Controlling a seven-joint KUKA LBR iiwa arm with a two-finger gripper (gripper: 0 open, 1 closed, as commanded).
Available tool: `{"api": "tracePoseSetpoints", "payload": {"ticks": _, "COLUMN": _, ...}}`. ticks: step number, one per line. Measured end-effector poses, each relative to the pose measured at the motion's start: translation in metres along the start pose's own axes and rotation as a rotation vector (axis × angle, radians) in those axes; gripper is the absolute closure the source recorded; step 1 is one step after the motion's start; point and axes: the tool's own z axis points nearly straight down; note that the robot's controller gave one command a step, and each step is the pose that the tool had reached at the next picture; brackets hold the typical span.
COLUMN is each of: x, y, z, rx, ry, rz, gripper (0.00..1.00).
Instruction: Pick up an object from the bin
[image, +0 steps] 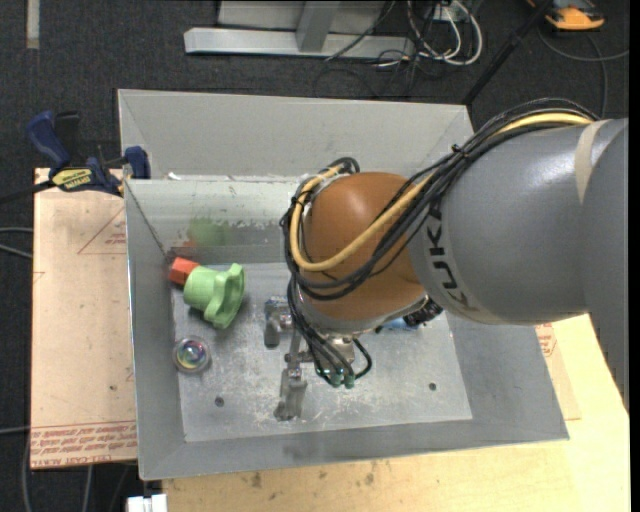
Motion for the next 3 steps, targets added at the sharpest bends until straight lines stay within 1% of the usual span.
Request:
{"api": "tracePoseSetpoints", "payload": {"ticks": 1, "x": -0.085, "y": 0.028, "z": 0.033, "rx": -0.003, "ry": -0.01, "rz": 0.068, "gripper": 0.0}}
{"api": "tracePoseSetpoints", "payload": {"ticks": 2, "x": -0.102, "y": -0.008, "z": 0.051, "rx": 0.0, "ry": -0.007, "rz": 0.088, "gripper": 0.0}}
{"api": "tracePoseSetpoints", "payload": {"ticks": 3, "x": -0.141, "y": -0.06, "z": 0.047, "rx": -0.001, "ry": -0.012, "rz": 0.143, "gripper": 0.0}}
